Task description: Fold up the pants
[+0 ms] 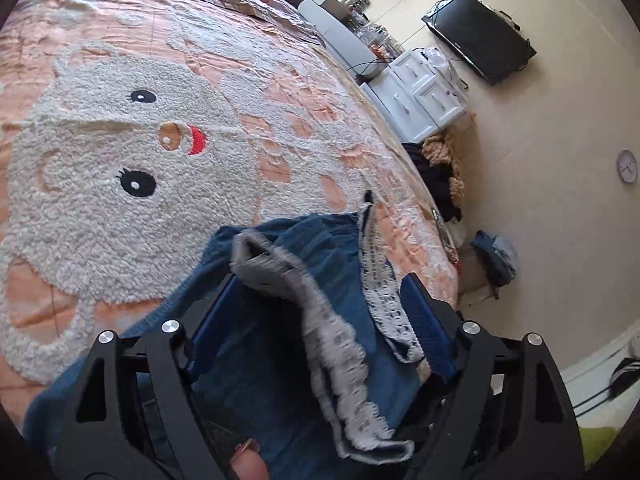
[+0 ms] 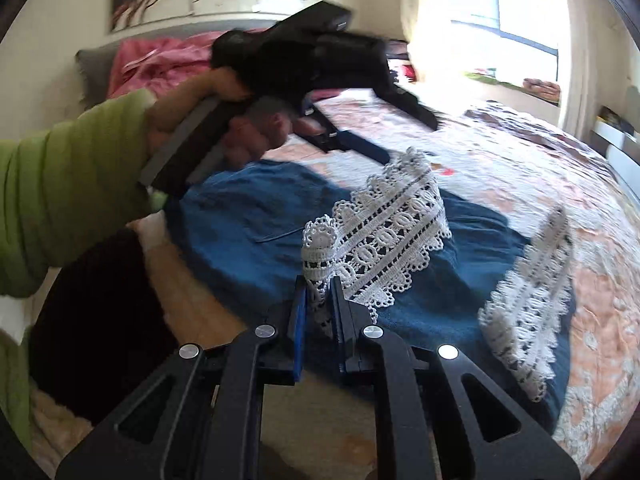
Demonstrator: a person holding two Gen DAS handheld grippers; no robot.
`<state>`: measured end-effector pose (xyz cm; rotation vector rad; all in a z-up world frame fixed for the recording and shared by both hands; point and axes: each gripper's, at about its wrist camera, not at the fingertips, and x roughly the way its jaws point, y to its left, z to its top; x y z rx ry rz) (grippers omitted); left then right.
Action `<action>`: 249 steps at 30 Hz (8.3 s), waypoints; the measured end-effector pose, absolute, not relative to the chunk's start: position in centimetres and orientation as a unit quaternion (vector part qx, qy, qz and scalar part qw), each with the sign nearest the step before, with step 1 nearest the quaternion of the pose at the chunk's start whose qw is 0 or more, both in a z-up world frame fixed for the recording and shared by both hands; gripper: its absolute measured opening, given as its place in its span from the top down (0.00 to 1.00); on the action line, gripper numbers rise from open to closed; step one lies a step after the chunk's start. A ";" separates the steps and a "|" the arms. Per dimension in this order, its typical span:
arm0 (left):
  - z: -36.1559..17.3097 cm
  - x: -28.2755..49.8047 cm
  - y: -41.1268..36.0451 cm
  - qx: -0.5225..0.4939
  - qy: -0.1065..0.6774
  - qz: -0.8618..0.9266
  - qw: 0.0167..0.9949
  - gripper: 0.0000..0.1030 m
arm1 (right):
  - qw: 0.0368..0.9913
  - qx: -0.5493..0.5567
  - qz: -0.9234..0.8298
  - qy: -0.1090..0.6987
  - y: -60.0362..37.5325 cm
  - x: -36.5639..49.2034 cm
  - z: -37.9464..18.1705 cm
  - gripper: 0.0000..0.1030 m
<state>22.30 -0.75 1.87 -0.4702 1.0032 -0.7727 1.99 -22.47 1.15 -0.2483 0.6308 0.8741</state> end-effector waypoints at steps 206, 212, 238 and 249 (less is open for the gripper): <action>3.6 6.0 5.4 -0.260 0.383 -0.097 0.881 0.54 | 0.745 -0.006 0.560 0.362 -15.1 18.7 9.1 0.73; 3.9 8.0 0.7 -0.221 0.393 -0.113 0.886 0.54 | 0.765 0.023 0.539 0.351 -20.6 20.1 8.5 0.73; 0.4 5.7 -13.4 0.031 0.370 -0.161 0.915 0.33 | 0.789 0.112 0.418 0.436 -30.9 20.9 2.8 0.20; -0.7 5.6 -13.0 0.026 0.385 -0.189 0.903 0.30 | 0.806 -0.078 0.358 0.465 -27.8 19.2 0.0 0.30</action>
